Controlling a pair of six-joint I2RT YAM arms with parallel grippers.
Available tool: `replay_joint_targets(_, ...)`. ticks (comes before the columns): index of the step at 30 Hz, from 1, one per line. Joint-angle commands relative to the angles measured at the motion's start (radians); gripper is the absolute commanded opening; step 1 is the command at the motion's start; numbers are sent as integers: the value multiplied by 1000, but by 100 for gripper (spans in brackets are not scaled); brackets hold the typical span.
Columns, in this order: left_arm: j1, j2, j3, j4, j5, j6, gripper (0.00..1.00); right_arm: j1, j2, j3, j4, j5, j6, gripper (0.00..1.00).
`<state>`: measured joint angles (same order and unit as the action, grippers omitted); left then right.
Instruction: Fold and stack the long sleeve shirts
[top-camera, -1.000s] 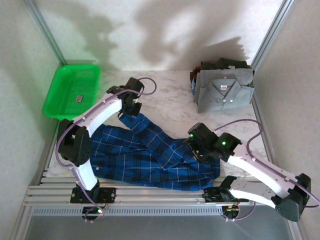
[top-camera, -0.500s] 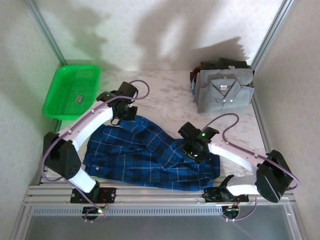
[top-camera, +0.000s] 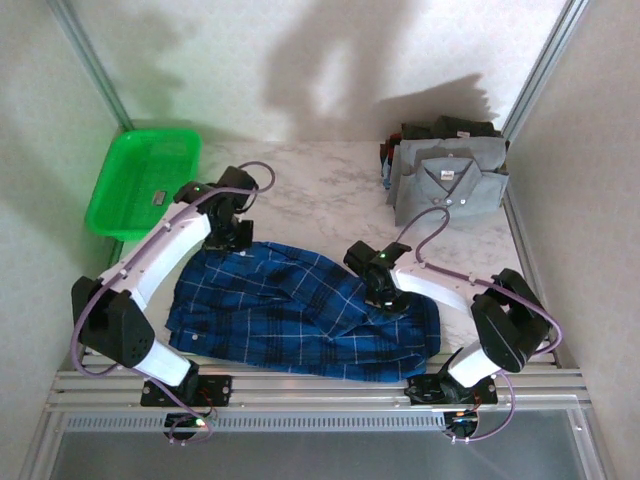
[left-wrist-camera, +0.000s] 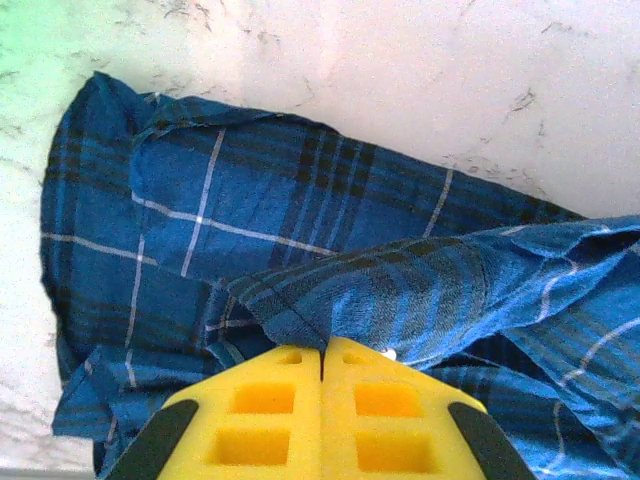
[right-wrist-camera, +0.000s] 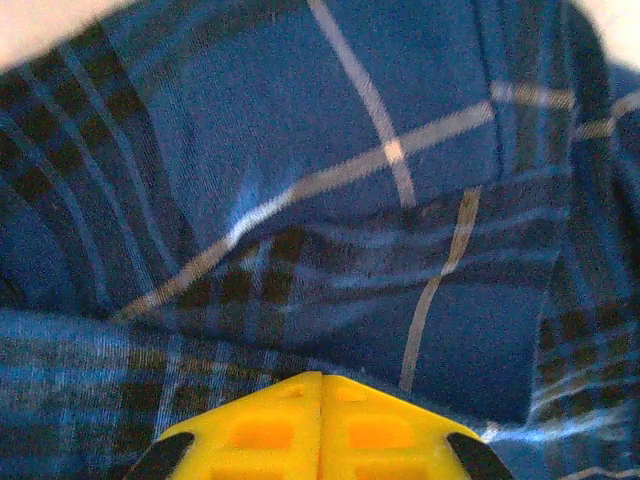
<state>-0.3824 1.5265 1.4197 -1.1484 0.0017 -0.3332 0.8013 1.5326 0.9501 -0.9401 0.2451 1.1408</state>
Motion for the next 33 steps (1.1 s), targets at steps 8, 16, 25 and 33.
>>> replay_joint_targets(8, 25, -70, 59, -182, -20, -50, 0, -26, 17, 43, -40, 120, -97, 0)
replay_joint_targets(16, 41, -92, -73, -170, -40, -76, 0, -29, 18, 48, 0, 93, -125, 0)
replay_joint_targets(25, 78, 51, -98, -92, -96, -17, 0, -28, 22, 85, 7, 72, -153, 6)
replay_joint_targets(33, 102, 155, -148, -27, -122, 12, 0, -28, 8, 67, 1, 65, -144, 6)
